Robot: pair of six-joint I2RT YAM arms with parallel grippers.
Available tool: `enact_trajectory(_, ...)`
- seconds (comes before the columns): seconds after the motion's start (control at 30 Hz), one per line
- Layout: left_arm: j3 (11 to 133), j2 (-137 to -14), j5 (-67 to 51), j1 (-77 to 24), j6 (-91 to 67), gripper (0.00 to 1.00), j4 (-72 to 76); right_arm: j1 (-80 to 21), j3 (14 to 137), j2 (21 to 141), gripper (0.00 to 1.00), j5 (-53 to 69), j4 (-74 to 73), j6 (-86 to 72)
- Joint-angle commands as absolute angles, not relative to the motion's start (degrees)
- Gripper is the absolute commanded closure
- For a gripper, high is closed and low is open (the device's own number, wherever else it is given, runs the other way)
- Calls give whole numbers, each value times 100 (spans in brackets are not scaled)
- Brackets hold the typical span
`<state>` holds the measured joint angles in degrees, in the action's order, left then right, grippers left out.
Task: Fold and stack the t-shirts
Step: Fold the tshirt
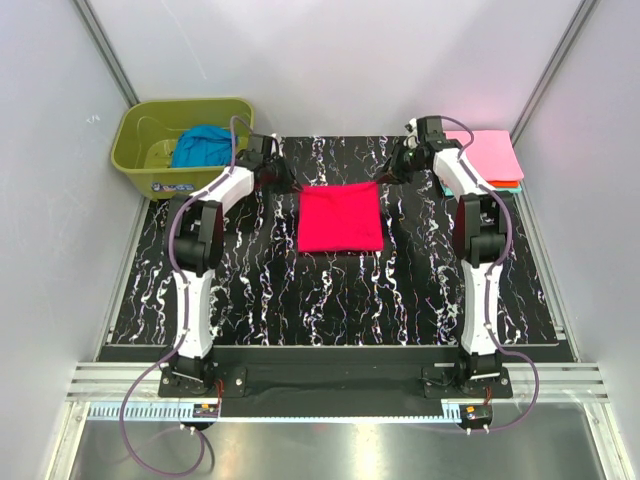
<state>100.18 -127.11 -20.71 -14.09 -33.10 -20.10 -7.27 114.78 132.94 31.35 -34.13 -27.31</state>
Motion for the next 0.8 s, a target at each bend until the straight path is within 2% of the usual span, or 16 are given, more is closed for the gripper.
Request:
enact_trajectory(0.0, 10449, -13041, -1854, -1222, -3471, 100, -1275, -651, 12137, 13587, 78, 3498, -3331, -2487)
enact_trajectory(0.07, 10573, -13174, -2021, -1178, -3498, 100, -1204, -633, 12417, 13675, 82, 3498, -3392, -2461)
enact_trajectory(0.1, 10608, -13227, -2030, -1160, -3489, 100, -1143, -581, 12489, 13754, 90, 3498, -3436, -2461)
enact_trajectory(0.2, 10600, -13245, -1987, -1151, -3385, 100, -994, -554, 12682, 13886, 89, 3533, -3454, -2435)
enact_trajectory(0.23, 10669, -13263, -1943, -1143, -3340, 100, -1019, -554, 12744, 13948, 78, 3516, -3463, -2408)
enact_trajectory(0.27, 10722, -13332, -1881, -1099, -3322, 89, -1037, -554, 12866, 14009, 70, 3516, -3472, -2408)
enact_trajectory(0.33, 10810, -13394, -1863, -1046, -3366, 68, -1081, -536, 12894, 14124, 62, 3612, -3480, -2434)
enact_trajectory(0.57, 10828, -12983, -2468, -1186, -3112, 64, -1055, -545, 11429, 13246, 46, 3612, -3489, -1873)
enact_trajectory(0.77, 10434, -12157, -2514, -1371, -2839, 62, -1055, -554, 9933, 12350, 42, 3753, -3252, -1617)
